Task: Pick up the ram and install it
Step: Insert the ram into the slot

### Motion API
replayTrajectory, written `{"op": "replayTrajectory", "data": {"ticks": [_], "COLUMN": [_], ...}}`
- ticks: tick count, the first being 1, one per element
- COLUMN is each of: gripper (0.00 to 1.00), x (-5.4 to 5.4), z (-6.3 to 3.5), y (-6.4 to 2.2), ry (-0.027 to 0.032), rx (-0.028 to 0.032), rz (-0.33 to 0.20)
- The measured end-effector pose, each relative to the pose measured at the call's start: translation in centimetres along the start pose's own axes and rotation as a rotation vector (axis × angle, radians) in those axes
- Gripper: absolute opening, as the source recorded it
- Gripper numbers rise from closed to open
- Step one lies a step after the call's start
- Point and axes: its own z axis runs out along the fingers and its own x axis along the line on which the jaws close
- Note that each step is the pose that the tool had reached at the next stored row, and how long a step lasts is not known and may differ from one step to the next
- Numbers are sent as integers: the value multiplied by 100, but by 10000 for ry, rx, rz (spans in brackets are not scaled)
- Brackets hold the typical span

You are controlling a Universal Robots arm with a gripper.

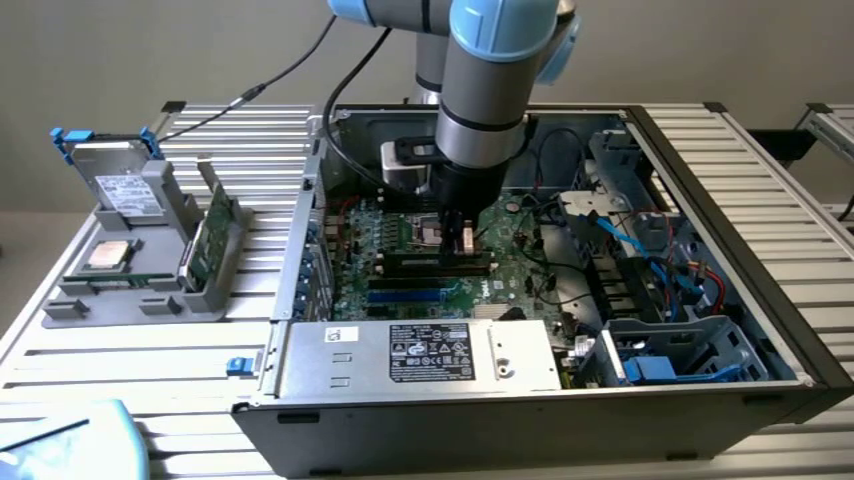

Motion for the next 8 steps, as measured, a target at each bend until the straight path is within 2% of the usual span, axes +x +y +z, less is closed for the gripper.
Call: {"op": "replayTrajectory", "data": {"ticks": [8], "gripper": [14], "x": [0], "z": [0], "y": [0], "ry": [-3], "rx": [0], "rz": [4]}}
